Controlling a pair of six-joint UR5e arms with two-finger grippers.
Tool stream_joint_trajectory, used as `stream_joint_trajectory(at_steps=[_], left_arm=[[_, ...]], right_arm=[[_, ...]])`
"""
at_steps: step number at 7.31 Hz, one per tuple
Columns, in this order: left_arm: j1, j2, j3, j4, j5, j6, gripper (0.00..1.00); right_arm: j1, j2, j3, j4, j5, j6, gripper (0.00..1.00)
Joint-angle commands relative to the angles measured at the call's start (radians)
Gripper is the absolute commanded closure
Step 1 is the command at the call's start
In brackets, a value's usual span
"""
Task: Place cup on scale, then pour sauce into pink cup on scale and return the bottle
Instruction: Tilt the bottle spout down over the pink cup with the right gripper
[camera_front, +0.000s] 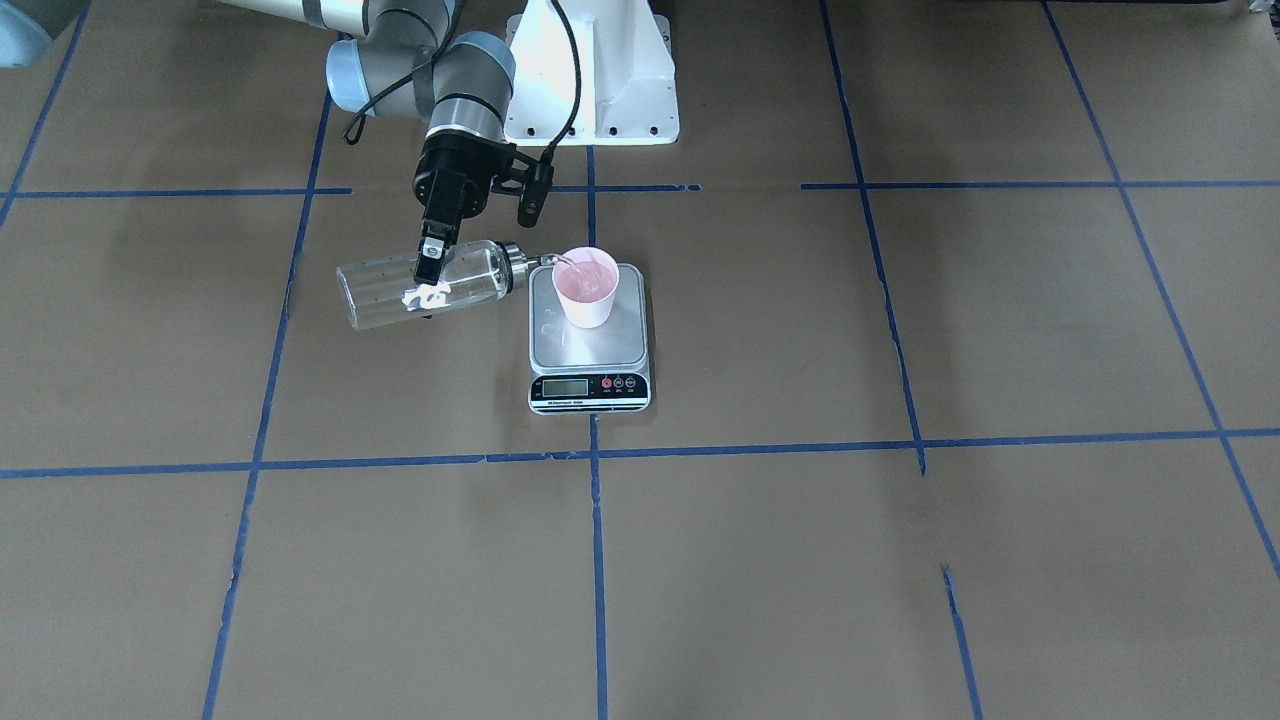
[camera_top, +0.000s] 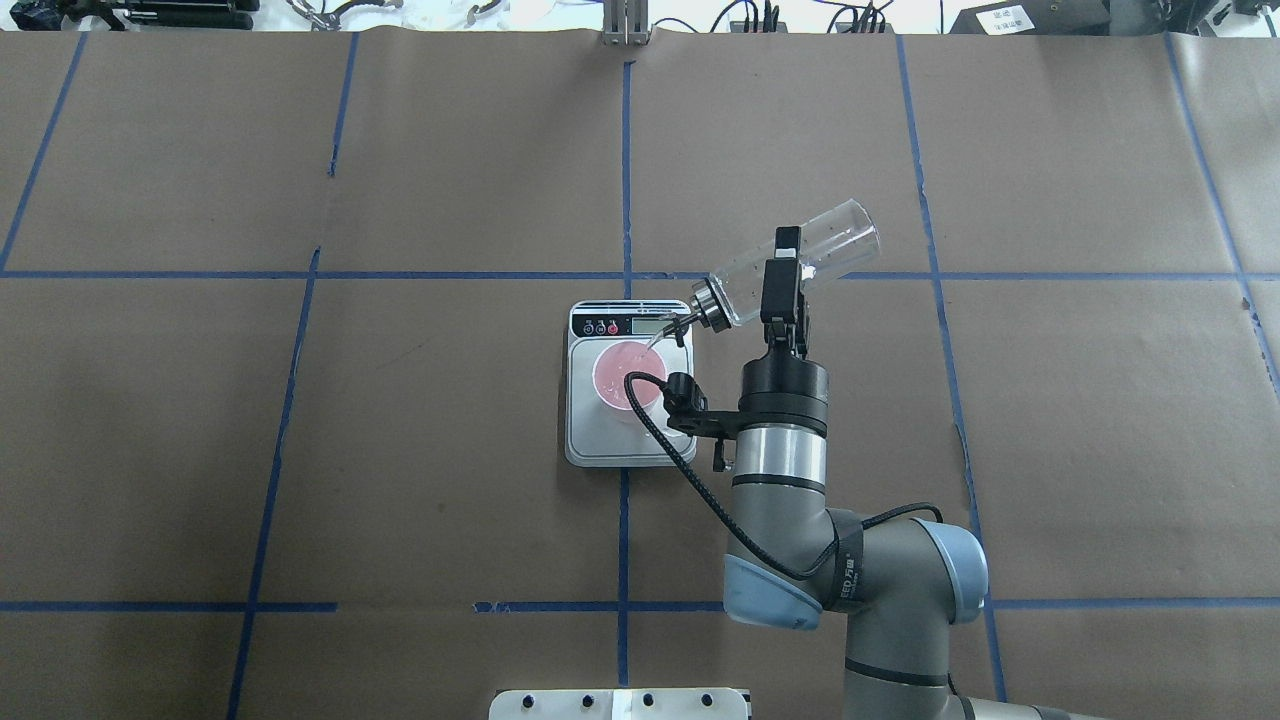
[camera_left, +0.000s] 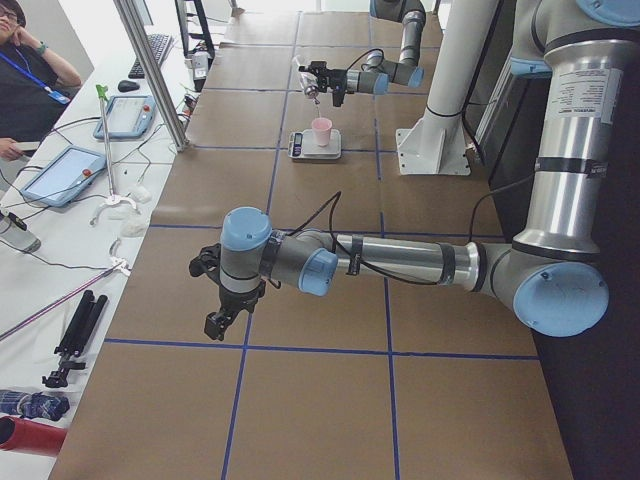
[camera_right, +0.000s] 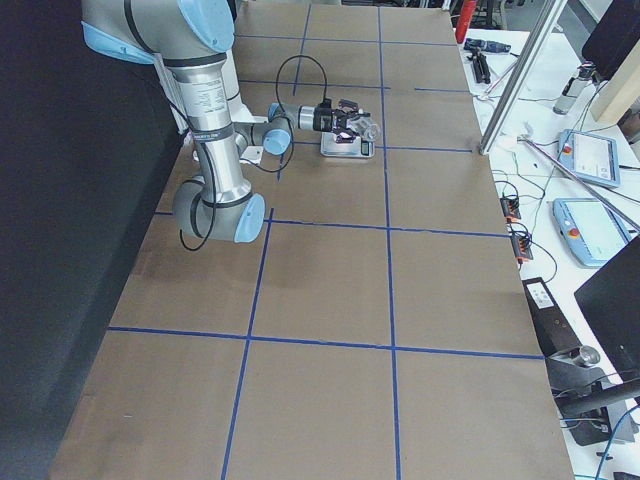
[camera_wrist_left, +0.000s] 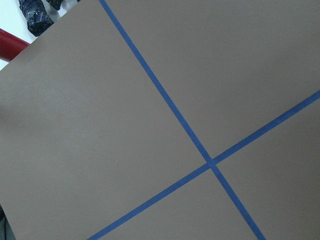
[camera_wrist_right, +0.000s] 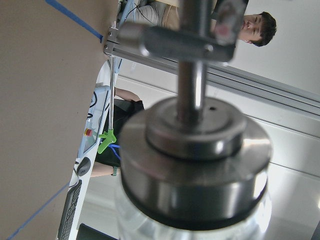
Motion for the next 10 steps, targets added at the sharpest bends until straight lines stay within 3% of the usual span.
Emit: stream_joint_trajectory(at_steps=[1,10], left_arm=[[0.0,0.0,-0.001,0.0,0.0,0.0,0.0],[0.0,-0.002,-0.001,0.0,0.0,0.0,0.0]], right_arm=[[-0.007,-0.009,0.0,0.031,0.001,0.001,1.0],[-0.024,0.005,0.025,0.141,0.017,0.008,1.0]])
